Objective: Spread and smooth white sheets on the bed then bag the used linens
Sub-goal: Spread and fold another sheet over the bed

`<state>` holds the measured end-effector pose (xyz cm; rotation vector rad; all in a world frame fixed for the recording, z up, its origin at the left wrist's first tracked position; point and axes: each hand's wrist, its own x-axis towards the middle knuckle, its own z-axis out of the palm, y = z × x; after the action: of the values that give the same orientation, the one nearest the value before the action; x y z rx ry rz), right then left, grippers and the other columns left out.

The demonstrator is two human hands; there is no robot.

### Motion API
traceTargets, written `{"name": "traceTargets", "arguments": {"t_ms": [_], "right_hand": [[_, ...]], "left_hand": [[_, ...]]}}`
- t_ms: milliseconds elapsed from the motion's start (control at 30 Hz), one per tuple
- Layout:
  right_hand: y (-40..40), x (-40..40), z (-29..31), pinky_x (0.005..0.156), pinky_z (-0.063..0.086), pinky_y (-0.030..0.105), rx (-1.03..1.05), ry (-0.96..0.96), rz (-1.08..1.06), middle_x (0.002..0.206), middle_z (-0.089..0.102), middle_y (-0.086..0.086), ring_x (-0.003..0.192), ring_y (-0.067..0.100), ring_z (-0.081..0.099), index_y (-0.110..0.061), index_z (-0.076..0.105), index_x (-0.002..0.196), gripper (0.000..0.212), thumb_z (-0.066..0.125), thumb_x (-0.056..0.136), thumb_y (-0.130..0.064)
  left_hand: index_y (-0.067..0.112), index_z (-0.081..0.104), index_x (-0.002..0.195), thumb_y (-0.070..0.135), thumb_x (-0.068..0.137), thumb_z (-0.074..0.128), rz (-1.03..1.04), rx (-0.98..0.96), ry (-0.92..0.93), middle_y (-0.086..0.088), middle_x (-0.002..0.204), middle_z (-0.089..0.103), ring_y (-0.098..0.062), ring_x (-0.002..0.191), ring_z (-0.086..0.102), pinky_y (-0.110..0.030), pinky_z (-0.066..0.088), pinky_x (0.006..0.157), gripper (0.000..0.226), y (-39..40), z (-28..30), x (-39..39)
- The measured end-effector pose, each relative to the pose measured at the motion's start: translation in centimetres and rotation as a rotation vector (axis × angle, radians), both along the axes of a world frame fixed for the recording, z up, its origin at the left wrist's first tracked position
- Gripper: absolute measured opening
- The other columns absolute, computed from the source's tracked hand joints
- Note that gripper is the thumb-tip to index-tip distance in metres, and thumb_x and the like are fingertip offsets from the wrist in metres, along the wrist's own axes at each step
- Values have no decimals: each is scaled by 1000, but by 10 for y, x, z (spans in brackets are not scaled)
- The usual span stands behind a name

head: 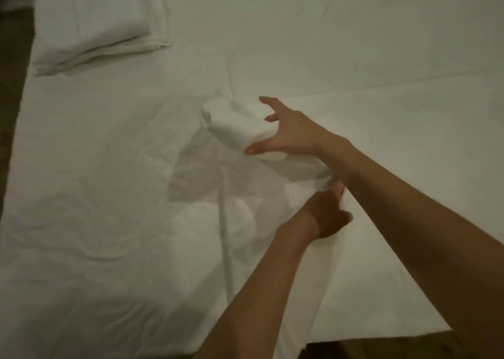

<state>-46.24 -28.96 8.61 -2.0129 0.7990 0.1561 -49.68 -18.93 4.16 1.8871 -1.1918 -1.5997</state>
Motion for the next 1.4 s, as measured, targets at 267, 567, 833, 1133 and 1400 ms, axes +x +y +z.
{"name": "traceTargets", "arguments": {"t_ms": [267,567,833,1133,1400], "right_hand": [[-127,-81,-56,76,47,31,-169,-304,-614,102,69,6,96,22,63,-12,66,100,22,65,88,-30],[-174,-153,-168,73,55,38,285,66,-741,104,64,11,90,28,63,-3,62,116,55,76,78,-41],[-161,-178,-182,71,52,33,167,-13,-955,85,68,7,80,22,64,-14,72,86,17,71,81,-30],[-80,-268,-148,55,49,26,410,254,-763,78,67,2,64,16,61,-9,72,96,35,78,76,-38],[-9,-316,-153,71,49,32,493,250,-869,101,66,8,77,18,62,-7,64,115,47,77,78,-33]], "left_hand": [[27,4,155,14,88,64,45,38,61,-12,127,55,-31,112,55,-36,44,93,91,-96,-48,-88],[33,34,148,30,85,73,337,373,412,7,123,61,-7,96,61,-20,54,69,74,-44,-79,-108],[33,57,129,34,72,82,146,507,548,18,105,60,-10,108,59,-23,50,71,62,-4,-90,-141],[5,57,128,-3,95,48,746,359,418,1,97,74,-9,83,71,-20,52,69,36,88,-89,-44],[15,66,108,25,95,56,978,264,334,-3,104,74,-18,99,70,-32,53,86,20,129,-91,-27]]}}
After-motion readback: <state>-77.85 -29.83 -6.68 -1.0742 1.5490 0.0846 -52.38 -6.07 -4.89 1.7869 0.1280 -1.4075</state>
